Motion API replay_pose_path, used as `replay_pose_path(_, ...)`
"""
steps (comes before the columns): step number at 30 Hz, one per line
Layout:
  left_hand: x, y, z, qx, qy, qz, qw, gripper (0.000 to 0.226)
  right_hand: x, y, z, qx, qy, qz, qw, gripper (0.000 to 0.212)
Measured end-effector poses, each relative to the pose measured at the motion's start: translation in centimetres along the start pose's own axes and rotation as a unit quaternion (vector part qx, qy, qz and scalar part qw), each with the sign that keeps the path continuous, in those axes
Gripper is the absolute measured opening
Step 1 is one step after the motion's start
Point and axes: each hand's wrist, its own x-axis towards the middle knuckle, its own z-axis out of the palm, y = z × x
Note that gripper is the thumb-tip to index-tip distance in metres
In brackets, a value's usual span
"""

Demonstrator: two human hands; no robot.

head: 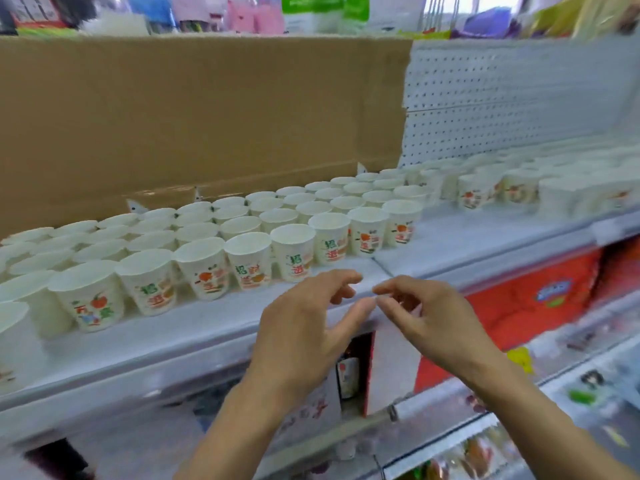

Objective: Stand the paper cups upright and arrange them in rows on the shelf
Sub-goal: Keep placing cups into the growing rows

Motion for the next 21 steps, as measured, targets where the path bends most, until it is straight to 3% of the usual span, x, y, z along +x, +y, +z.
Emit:
replay_pose_path(4,8.6,5.6,7.1,-0.020,-0.066,0.027,0.997,0.039,3.3,8.7,-6.8,-0.017,0.007,0.011,1.000,0.012)
replay_pose_path(10,21.9,10.0,17.1,-0.081,-0.136,-0.004,0.987,0.053,9.9,20.1,-16.1,-0.082,0.124,0.054,0.987,0.024)
replay_pose_path(17,32.1,9.8,25.2,0.071,-0.144,-0.018,0.987,0.068,14.9,28.3,-21.2,-0.263,0.101,0.120,0.952,0.045)
replay_pose_path(21,34.5,9.2,27.7,0.137,-0.151,-0.034,0.978,0.050,15.6,30.5,-21.5,-0.274,0.070,0.128,0.951,0.034)
